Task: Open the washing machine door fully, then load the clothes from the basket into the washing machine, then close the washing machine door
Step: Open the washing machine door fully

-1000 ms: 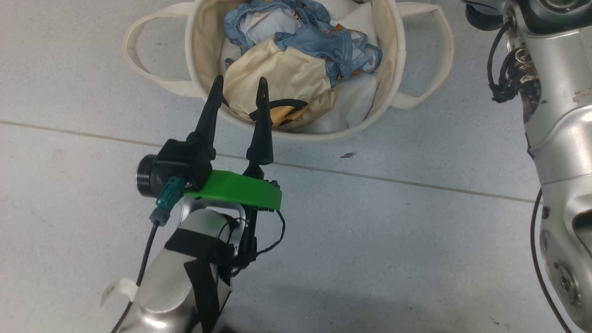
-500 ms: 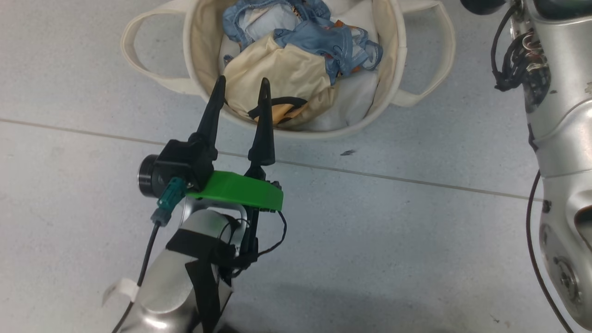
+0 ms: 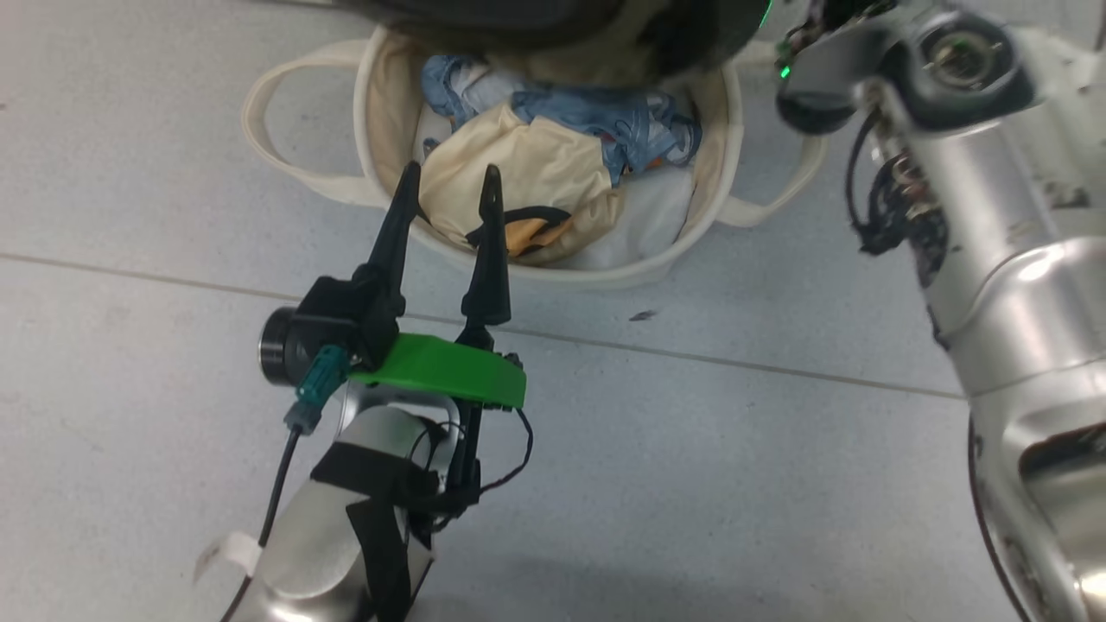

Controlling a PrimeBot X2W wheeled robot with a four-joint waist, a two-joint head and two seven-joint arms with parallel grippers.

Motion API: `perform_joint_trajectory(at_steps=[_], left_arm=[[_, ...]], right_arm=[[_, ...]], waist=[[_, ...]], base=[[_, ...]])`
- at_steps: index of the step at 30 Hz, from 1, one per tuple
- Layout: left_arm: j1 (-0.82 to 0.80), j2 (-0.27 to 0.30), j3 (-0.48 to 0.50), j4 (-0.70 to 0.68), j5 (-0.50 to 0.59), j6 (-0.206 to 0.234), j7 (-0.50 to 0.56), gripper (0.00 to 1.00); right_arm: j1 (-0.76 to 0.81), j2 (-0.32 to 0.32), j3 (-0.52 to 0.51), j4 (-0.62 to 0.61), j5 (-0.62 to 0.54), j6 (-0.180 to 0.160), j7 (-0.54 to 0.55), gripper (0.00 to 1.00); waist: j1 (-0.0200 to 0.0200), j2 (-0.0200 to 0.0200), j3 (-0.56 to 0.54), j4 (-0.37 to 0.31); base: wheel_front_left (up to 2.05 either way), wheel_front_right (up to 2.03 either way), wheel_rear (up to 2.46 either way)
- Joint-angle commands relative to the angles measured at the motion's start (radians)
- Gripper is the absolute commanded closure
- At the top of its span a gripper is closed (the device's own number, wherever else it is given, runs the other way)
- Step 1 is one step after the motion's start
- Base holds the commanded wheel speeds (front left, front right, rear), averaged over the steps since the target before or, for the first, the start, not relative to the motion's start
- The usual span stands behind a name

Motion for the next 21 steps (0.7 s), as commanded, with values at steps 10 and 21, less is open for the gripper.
perform_joint_trajectory(at_steps=[10, 21], left_arm=[[0.087, 0.017, 0.067, -0.01, -0.003, -0.004, -0.006, 0.0], [0.2, 0.017, 0.095, 0.005, -0.001, -0.021, -0.006, 0.0]], right_arm=[[0.138, 0.048, 0.091, -0.052, 0.035, 0.008, 0.002, 1.0], [0.33, 0.048, 0.185, -0.068, 0.108, 0.008, -0.012, 1.0]], waist=[[0.0, -0.0001, -0.115, 0.013], [0.0, -0.0001, -0.27, 0.046]], base=[[0.0, 0.0, 0.0], [0.0, 0.0, 0.0]])
